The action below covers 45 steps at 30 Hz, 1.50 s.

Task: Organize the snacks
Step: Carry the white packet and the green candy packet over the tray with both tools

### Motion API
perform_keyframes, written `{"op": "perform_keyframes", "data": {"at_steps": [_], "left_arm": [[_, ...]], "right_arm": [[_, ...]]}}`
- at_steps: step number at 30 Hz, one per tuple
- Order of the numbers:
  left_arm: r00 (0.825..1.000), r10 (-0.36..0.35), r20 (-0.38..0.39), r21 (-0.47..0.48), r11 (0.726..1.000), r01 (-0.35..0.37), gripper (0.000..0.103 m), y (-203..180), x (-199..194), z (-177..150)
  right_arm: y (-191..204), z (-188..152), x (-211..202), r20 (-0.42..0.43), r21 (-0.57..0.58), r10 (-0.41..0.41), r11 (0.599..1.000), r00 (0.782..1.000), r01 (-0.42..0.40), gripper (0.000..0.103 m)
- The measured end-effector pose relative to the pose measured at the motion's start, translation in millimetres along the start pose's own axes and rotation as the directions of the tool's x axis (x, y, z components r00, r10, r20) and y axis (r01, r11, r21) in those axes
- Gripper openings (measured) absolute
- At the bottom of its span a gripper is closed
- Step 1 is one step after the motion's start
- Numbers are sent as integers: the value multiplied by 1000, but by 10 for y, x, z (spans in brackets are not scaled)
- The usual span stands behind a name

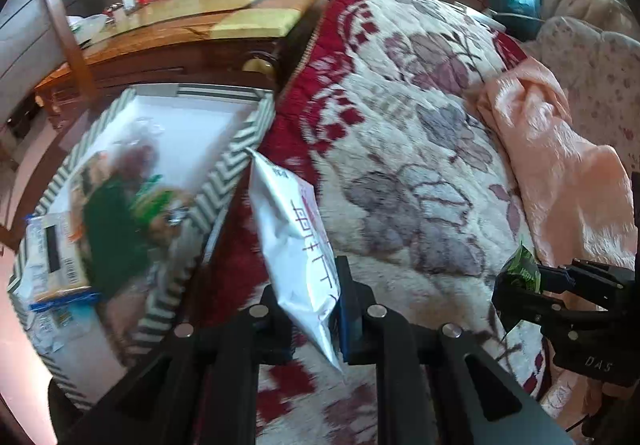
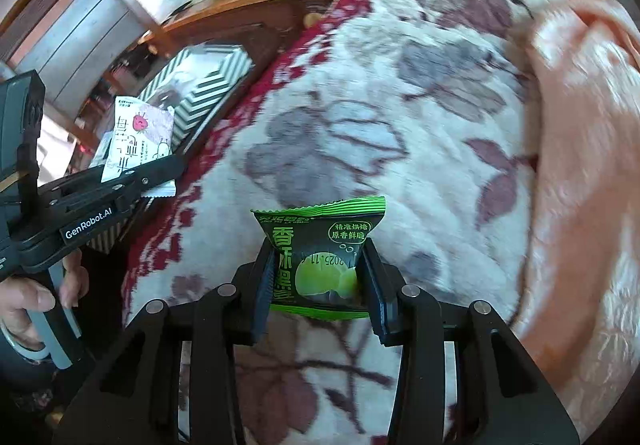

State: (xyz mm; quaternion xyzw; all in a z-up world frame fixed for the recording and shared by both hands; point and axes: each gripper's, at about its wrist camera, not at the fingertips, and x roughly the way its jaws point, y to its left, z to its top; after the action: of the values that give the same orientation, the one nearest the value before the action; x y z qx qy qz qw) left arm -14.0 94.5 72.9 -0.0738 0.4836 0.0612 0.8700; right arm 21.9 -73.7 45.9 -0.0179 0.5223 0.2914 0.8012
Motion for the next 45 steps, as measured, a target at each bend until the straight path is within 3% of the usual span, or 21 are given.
{"op": "perform_keyframes", "data": {"at_steps": [18,31,38,45], "left_arm": [[992,115,60,-152,983,-105,17,914,-330,-114],[985,171,31,-315,937,-153,17,1649,-362,-274],[984,172,37,-350,925,-149,17,1801,-360,-258],[985,168,26,-361,921,-147,17,1826,-283,-199]], "right_arm": [[1118,459,328,-46,-216,45,975,998,-54,39],[2000,923,723,-87,-378,58,922,995,-86,39],[2279,1190,1077,-115,-411,37,908,993,-82,39],[2361,1381,1354,-119,-390,10,919,993,-57,39]]}}
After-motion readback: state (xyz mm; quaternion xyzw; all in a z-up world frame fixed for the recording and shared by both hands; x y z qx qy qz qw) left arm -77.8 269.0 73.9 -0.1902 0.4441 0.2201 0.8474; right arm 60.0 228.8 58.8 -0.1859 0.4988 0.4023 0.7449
